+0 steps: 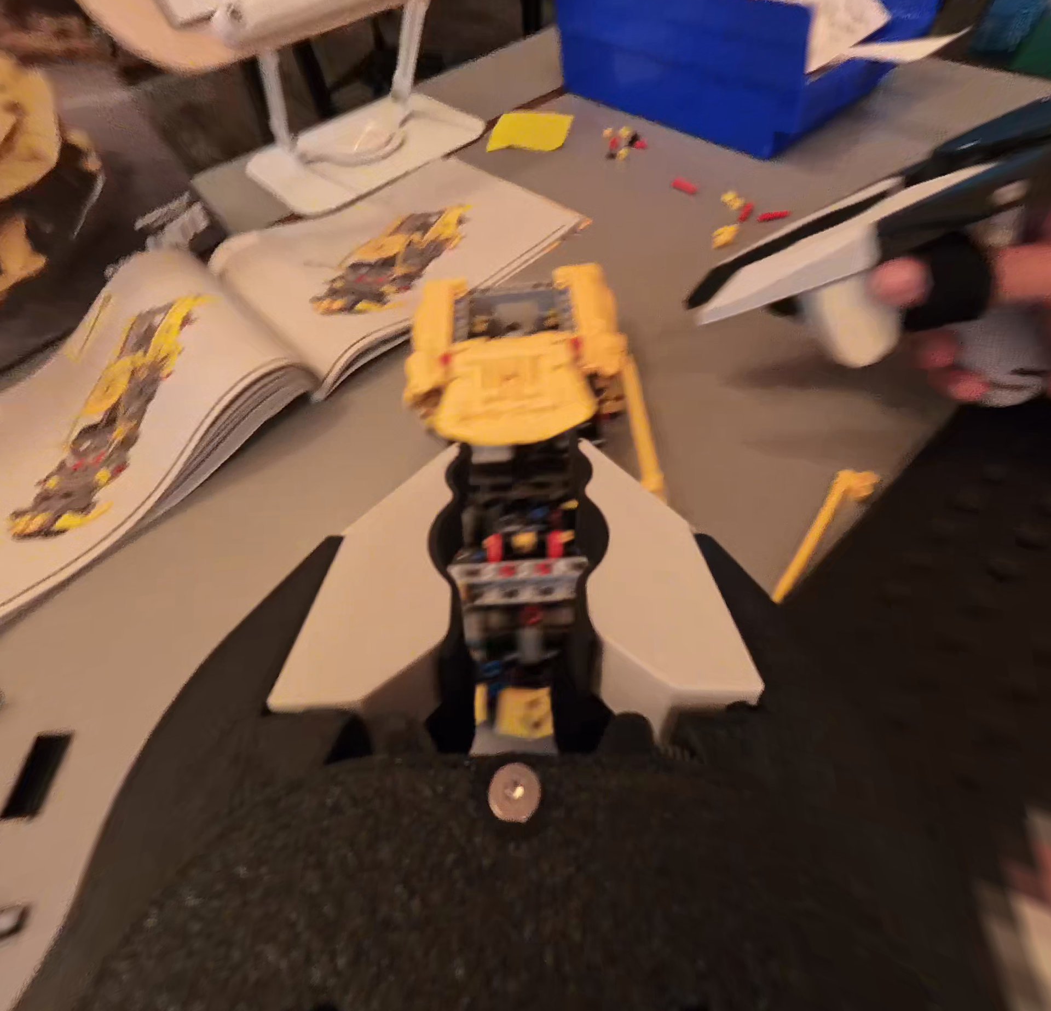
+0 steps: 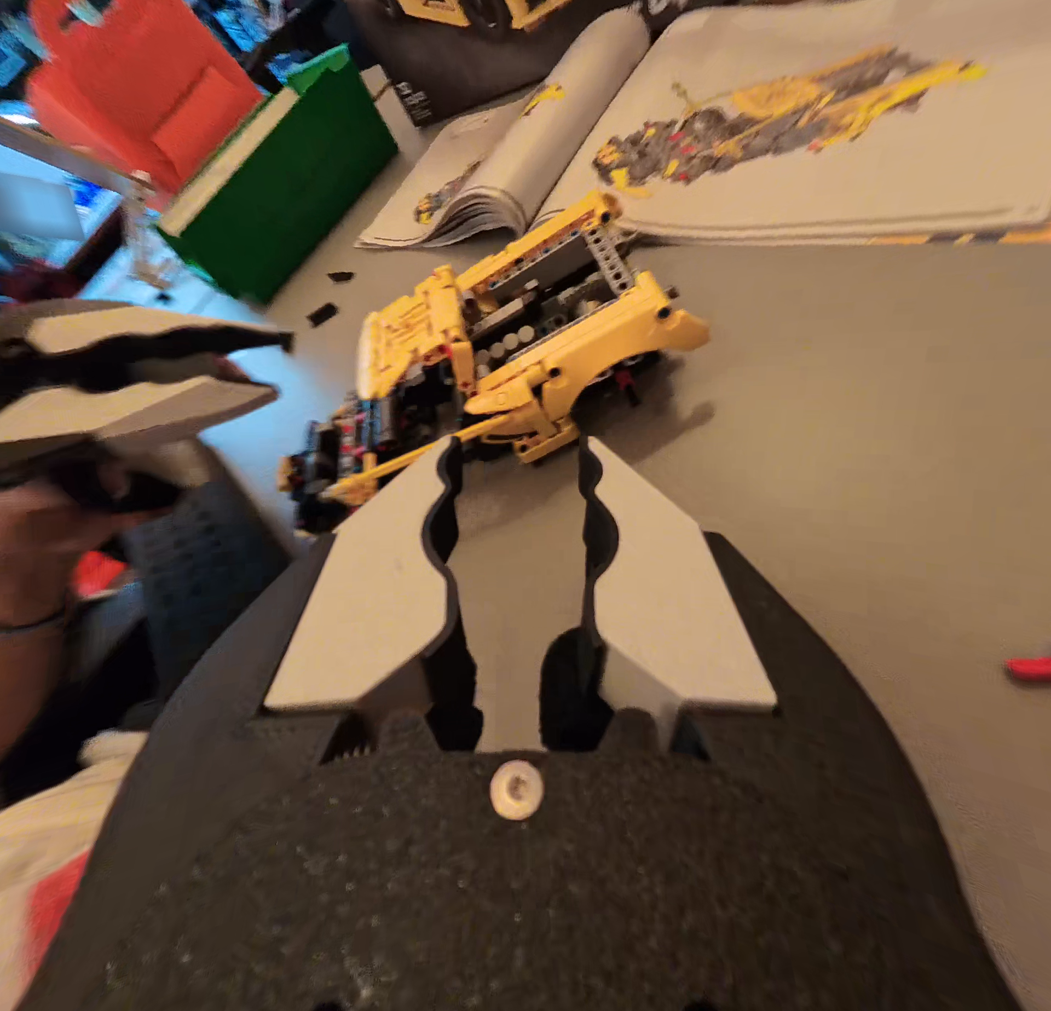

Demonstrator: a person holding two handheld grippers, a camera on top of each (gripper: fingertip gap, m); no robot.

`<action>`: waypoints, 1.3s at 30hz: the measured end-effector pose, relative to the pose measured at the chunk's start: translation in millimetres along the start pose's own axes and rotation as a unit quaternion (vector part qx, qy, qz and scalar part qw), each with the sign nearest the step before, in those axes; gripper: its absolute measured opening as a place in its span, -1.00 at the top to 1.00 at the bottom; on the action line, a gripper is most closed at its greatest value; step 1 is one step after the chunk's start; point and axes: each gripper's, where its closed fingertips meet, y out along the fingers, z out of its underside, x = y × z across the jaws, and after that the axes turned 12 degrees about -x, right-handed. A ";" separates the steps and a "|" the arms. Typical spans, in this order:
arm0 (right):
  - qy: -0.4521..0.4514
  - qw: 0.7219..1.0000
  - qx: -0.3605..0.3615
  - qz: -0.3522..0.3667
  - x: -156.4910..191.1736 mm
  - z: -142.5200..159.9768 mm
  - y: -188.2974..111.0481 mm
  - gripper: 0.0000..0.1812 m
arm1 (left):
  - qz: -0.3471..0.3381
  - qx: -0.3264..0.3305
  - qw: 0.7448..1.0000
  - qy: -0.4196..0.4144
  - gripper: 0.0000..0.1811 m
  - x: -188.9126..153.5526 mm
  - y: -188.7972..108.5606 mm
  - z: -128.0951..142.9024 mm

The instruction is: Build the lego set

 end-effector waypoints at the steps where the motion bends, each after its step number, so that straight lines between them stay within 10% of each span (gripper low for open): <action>1: 0.024 0.999 0.011 -0.018 5.1 2.4 1.4 0.57 | -0.006 0.013 1.000 -0.011 0.53 19.3 -2.4 7.7; 10: 0.226 0.964 0.082 -0.116 31.5 32.9 19.8 0.56 | 0.083 0.050 0.994 -0.049 0.39 28.1 20.8 47.9; 18: 0.269 0.957 0.020 -0.111 17.9 15.8 23.2 0.74 | 0.160 0.068 0.984 -0.030 0.27 -42.1 9.2 35.1; 22: 0.296 0.947 0.011 -0.128 12.3 9.8 17.2 0.79 | 0.200 0.033 0.979 0.013 0.28 -18.6 18.1 -4.9; 30: 0.361 0.926 -0.003 -0.114 -7.5 3.4 16.1 0.74 | 0.457 0.069 0.882 0.092 0.27 -29.4 74.5 -1.1; 39: 0.398 0.908 0.004 -0.128 -4.3 1.5 26.2 0.91 | 0.523 0.064 0.842 0.112 0.28 -48.3 78.3 11.8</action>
